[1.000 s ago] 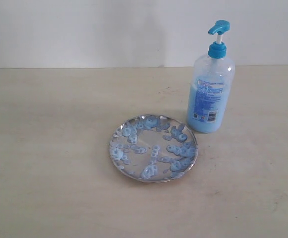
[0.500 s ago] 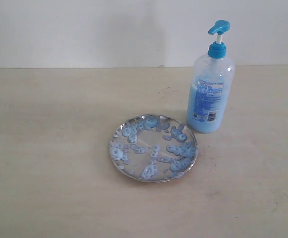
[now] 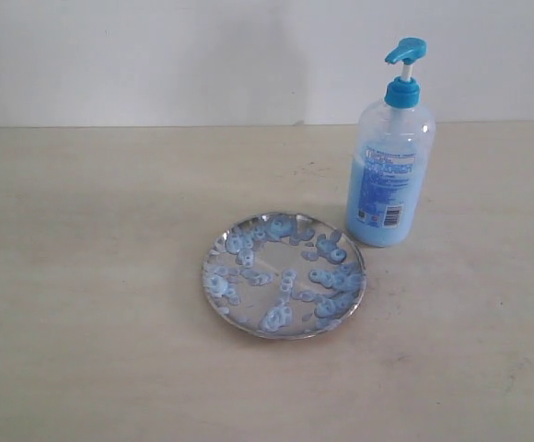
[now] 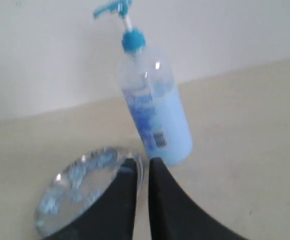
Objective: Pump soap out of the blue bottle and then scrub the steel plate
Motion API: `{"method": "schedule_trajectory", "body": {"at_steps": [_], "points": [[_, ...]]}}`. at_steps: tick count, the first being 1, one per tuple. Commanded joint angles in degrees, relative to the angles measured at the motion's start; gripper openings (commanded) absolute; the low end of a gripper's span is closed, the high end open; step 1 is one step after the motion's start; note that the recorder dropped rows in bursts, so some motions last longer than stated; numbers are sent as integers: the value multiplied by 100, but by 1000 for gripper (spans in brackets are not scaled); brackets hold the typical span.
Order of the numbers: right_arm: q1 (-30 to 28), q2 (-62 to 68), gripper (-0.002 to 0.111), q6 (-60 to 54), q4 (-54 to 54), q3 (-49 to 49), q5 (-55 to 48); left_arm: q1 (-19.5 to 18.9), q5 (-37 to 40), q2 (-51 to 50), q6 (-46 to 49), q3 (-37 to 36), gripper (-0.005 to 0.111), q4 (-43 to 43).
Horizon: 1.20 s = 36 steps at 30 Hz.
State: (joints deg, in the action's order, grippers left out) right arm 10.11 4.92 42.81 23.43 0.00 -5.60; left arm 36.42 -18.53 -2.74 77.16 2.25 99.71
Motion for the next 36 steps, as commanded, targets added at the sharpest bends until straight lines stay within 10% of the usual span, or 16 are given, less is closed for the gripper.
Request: {"method": "schedule_trajectory", "body": {"at_steps": [1, 9, 13, 19, 24, 28, 36], "points": [[-440, -492, 4, 18, -91, 0, 144, 12, 33, -145, -139, 13, 4, 23], [-440, -426, 4, 18, -323, 0, 40, 12, -770, -1732, 203, 1861, 4, 23], [-440, -426, 4, 18, -3501, 0, -27, 12, -479, -3577, 664, 3655, 4, 23], [-440, -426, 4, 18, -3745, 0, -18, 12, 2604, -6973, 85, 5532, 4, 23], [-440, -426, 4, 18, -3745, 0, -18, 12, 6741, -9078, -1683, 5906, 4, -341], [-440, -426, 4, 18, -3745, 0, -18, 12, 8542, -10045, -2542, 5906, 4, -2143], [-440, -426, 4, 18, -3745, 0, -18, 12, 6568, -10346, -6152, 6517, 4, -7829]]}}
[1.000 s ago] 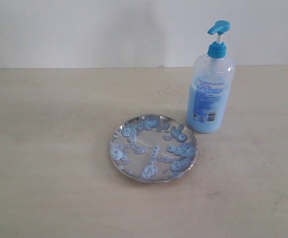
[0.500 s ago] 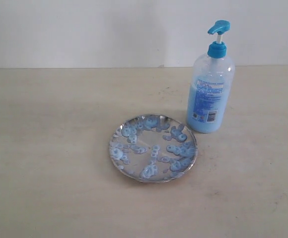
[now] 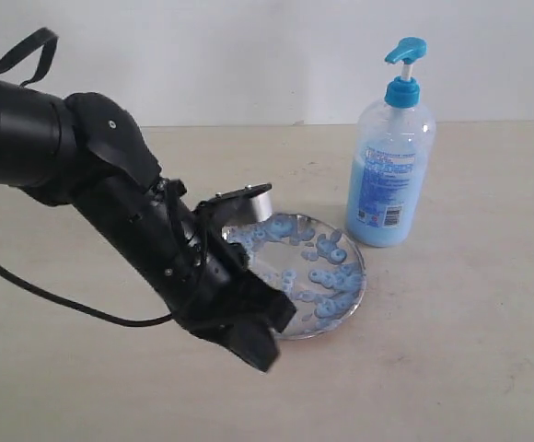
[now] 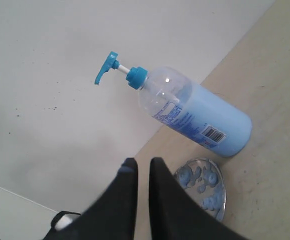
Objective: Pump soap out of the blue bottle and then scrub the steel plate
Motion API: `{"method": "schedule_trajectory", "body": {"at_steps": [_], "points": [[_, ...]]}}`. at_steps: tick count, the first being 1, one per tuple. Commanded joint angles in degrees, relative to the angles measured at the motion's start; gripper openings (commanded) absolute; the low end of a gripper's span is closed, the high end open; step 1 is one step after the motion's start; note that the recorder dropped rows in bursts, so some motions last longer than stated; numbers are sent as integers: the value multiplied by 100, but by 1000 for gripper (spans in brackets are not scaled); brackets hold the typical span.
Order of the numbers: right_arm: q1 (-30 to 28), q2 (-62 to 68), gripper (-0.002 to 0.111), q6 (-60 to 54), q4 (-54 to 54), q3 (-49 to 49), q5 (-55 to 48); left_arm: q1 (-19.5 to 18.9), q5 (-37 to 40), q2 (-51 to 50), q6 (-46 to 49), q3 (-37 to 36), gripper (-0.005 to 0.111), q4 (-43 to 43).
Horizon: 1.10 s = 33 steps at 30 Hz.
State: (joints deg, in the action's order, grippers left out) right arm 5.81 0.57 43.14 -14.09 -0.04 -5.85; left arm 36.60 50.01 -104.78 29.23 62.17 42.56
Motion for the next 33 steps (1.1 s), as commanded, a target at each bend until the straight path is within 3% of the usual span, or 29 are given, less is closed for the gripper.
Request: {"method": "schedule_trajectory", "body": {"at_steps": [1, 5, 12, 16, 19, 22, 24, 26, 28, 30, 32, 33], "points": [[-10, 8, 4, -14, 6, 4, 7, -6, -226, -245, -1478, 759, 4, -2460], [-10, 8, 4, -14, 6, 4, 7, -6, -270, -823, -1548, 1810, 4, -3039], [-10, 8, 4, -14, 6, 4, 7, -6, -249, -1654, -1006, 3099, 4, -2544], [-10, 8, 4, -14, 6, 4, 7, -6, 868, -1694, 419, 3242, 4, -2246], [-10, 8, 4, -14, 6, 4, 7, -6, 1995, -1672, 928, 3254, 4, -2783], [-10, 8, 4, -14, 6, 4, 7, -6, 1995, -1672, 884, 3254, 4, -3975], [-10, 8, 4, -14, 6, 4, 7, -6, 944, -1672, 599, 3254, 4, -4163], [-10, 8, 4, -14, 6, 4, 7, -6, -505, -1747, 531, 3254, 4, -3234], [-10, 8, 4, -14, 6, 4, 7, 5, -1305, -1884, 1085, 3254, 4, -1598], [-10, 8, 4, -14, 6, 4, 7, 5, -999, -2049, 2121, 3254, 4, 78], [-10, 8, 4, -14, 6, 4, 7, -6, -37, -2108, 2721, 3254, 4, 282], [-10, 8, 4, -14, 6, 4, 7, -17, 552, -2108, 2796, 3254, 4, -85]]}}
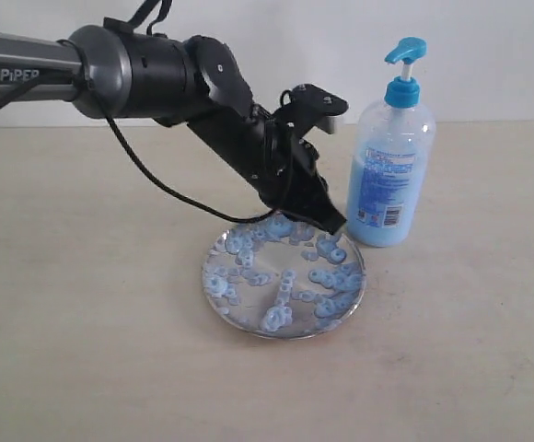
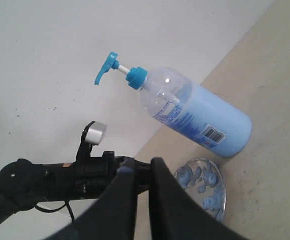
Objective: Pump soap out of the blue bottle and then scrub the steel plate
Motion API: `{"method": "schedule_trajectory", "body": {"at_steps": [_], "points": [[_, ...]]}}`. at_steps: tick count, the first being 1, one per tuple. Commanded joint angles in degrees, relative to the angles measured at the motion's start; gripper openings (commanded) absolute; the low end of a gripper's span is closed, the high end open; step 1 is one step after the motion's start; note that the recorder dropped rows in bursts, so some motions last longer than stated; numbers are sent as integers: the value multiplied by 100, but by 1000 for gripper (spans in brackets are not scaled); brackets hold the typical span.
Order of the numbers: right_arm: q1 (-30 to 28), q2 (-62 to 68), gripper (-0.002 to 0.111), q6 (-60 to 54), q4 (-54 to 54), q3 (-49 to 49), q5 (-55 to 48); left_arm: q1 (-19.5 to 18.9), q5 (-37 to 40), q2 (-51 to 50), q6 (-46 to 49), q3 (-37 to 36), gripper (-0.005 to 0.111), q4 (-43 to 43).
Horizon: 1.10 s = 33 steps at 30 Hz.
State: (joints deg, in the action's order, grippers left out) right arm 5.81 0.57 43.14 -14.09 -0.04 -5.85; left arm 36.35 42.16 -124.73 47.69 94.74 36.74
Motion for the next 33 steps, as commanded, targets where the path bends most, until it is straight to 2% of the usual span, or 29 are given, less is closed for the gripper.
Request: {"method": "schedule_trajectory", "body": {"at_steps": [1, 3, 4, 5, 6, 7, 8, 9, 10, 11, 12, 13, 14, 15, 16, 17, 18, 19, 20, 22, 24, 25, 27, 29, 31, 32, 33], "points": [[-10, 8, 4, -14, 6, 4, 7, 9, 1791, -113, 950, -3, 4, -70], [-10, 8, 4, -14, 6, 4, 7, 9, 2657, -57, 762, -3, 4, -1451], [-10, 8, 4, -14, 6, 4, 7, 9, 2706, -33, 539, -3, 4, -1994], [-10, 8, 4, -14, 6, 4, 7, 9, 1912, 8, 93, -3, 4, -3061], [-10, 8, 4, -14, 6, 4, 7, 9, 1181, 8, -195, -3, 4, -3348], [-10, 8, 4, -14, 6, 4, 7, 9, -290, -29, -891, -3, 4, -3137], [-10, 8, 4, -14, 6, 4, 7, 9, -983, -73, -1226, -3, 4, -2604], [-10, 8, 4, -14, 6, 4, 7, 30, -1419, -122, -1252, -3, 4, -1192], [-10, 8, 4, -14, 6, 4, 7, 30, -1230, -122, -928, -3, 4, -697], [-10, 8, 4, -14, 6, 4, 7, 19, -271, -60, -144, -3, 4, -621], [-10, 8, 4, -14, 6, 4, 7, 5, 779, 38, 174, -3, 4, -1156], [-10, 8, 4, -14, 6, 4, 7, -10, 1389, 108, 175, -3, 4, -1771], [-10, 8, 4, -14, 6, 4, 7, -10, 1440, 202, -10, -3, 4, -2618], [-10, 8, 4, -14, 6, 4, 7, -10, 930, 267, -311, -3, 4, -3191], [-10, 8, 4, -14, 6, 4, 7, -10, -168, 310, -1046, 24, 4, -3371], [-10, 8, 4, -14, 6, 4, 7, -10, -1143, 310, -1943, 35, 4, -2934], [-10, 8, 4, -14, 6, 4, 7, 24, -2091, 267, -2559, 35, 4, -1846], [-10, 8, 4, -14, 6, 4, 7, 58, -2267, 240, -2408, 35, 4, -993], [-10, 8, 4, -14, 6, 4, 7, 88, -1724, 240, -1492, 35, 4, -469], [-10, 8, 4, -14, 6, 4, 7, 88, -179, 240, -116, 35, 4, -642], [-10, 8, 4, -14, 6, 4, 7, 35, 1218, 240, 679, 35, 4, -1449], [-10, 8, 4, -14, 6, 4, 7, 23, 1598, 240, 643, 35, 4, -2038], [-10, 8, 4, -14, 6, 4, 7, -6, 1350, 240, 3, 35, 4, -3220], [-10, 8, 4, -14, 6, 4, 7, -43, 255, 240, -1229, 35, 4, -3780], [-10, 8, 4, -14, 6, 4, 7, -43, -1051, 240, -2952, 25, 4, -3314], [-10, 8, 4, -14, 6, 4, 7, -43, -1380, 229, -3442, 25, 4, -2898], [-10, 8, 4, -14, 6, 4, 7, -27, -1380, 229, -3491, 25, 4, -2391]]}}
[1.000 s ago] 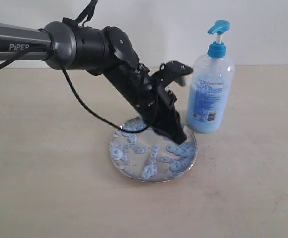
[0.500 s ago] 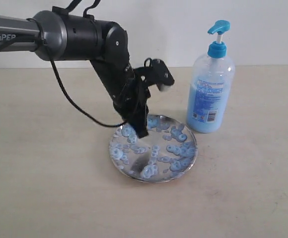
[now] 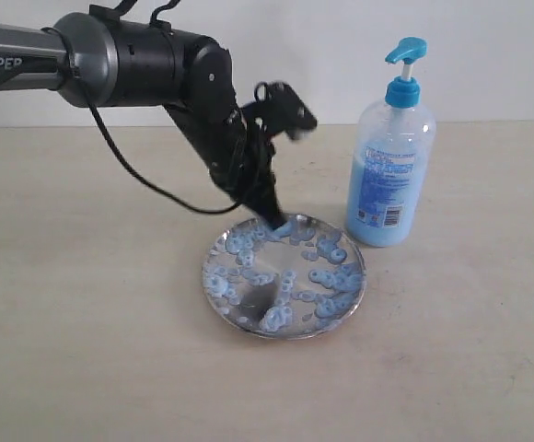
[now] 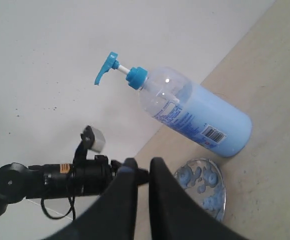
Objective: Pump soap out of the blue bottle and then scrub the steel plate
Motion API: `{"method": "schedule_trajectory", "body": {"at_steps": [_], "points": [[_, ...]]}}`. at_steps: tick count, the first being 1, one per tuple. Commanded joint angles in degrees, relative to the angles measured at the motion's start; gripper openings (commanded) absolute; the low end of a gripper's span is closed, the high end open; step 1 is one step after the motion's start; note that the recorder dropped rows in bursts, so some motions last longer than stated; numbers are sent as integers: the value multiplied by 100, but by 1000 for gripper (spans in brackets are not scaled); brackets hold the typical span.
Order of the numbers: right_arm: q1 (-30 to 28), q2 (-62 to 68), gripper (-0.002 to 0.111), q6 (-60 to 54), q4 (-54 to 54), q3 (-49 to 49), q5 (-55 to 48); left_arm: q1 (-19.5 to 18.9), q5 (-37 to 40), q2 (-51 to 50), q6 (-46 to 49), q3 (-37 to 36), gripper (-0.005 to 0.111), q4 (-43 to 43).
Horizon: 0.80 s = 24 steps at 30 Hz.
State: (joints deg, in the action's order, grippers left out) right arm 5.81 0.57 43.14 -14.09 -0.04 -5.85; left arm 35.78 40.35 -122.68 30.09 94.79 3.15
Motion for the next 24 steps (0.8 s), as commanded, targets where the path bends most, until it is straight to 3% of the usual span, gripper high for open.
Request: {"method": "schedule_trajectory", "body": {"at_steps": [1, 2, 5, 7, 8, 11, 13, 14, 16, 17, 19, 21, 24], "points": [[-10, 8, 4, -14, 6, 4, 7, 71, -928, 24, -1350, 19, 4, 1293], [-10, 8, 4, -14, 6, 4, 7, 73, -541, 24, -916, 19, 4, 1424], [-10, 8, 4, -14, 6, 4, 7, 71, 1598, 36, 651, 9, 4, 1107], [-10, 8, 4, -14, 6, 4, 7, -5, 2724, 36, 847, -42, 4, 276], [-10, 8, 4, -14, 6, 4, 7, -52, 2883, 36, 744, -42, 4, -106], [-10, 8, 4, -14, 6, 4, 7, -166, 1775, 36, -476, 31, 4, -859], [-10, 8, 4, -14, 6, 4, 7, -218, 647, 36, -1778, 57, 4, -315], [-10, 8, 4, -14, 6, 4, 7, -217, 416, 36, -1937, 57, 4, 328], [-10, 8, 4, -14, 6, 4, 7, -190, 621, 36, -756, 57, 4, 1637], [-10, 8, 4, -14, 6, 4, 7, -175, 1091, 36, 188, 57, 4, 2186], [-10, 8, 4, -14, 6, 4, 7, -175, 2341, 36, 1197, 57, 4, 2632], [-10, 8, 4, -14, 6, 4, 7, -189, 2863, 111, 1006, -8, 4, 2496], [-10, 8, 4, -14, 6, 4, 7, -304, 2137, 587, 313, -447, 4, 1886]]}}
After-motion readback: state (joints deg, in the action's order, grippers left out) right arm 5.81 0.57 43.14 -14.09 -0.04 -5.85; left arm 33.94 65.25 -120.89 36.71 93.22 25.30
